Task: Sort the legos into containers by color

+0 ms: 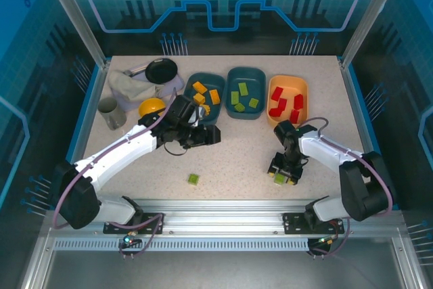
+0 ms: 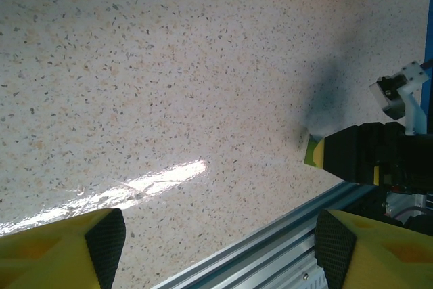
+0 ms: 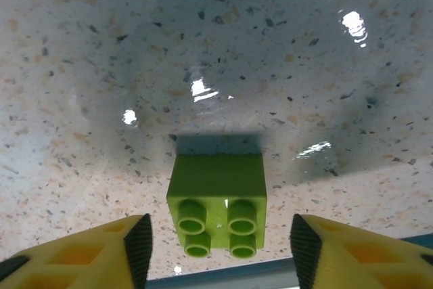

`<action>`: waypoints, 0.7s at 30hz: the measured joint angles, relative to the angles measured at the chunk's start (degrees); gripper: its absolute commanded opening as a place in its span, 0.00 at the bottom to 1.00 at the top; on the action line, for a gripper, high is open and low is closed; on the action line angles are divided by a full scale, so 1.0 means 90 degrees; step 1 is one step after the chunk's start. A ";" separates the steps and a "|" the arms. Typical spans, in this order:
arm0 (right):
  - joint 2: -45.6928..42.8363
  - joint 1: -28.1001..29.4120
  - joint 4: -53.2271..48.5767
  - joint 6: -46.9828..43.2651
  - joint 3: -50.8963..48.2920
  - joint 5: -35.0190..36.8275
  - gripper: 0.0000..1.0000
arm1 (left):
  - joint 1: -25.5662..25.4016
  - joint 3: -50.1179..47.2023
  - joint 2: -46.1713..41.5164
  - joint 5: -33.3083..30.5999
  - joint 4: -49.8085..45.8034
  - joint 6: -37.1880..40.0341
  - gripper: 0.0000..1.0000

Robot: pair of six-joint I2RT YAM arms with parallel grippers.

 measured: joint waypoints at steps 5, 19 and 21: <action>0.0202 0.0000 0.0238 0.0058 -0.0100 -0.0056 0.39 | 0.0000 0.0000 0.0000 0.0002 0.0041 0.0000 0.78; 0.0308 0.0719 0.0083 -0.0410 0.2103 0.0925 0.21 | 0.0000 0.0442 0.0000 -0.0896 -0.0457 -0.0053 0.77; 0.0707 0.0716 0.0100 -0.0670 0.2963 0.1156 0.20 | 0.0000 0.0578 0.0000 -0.1146 -0.0546 -0.0109 0.77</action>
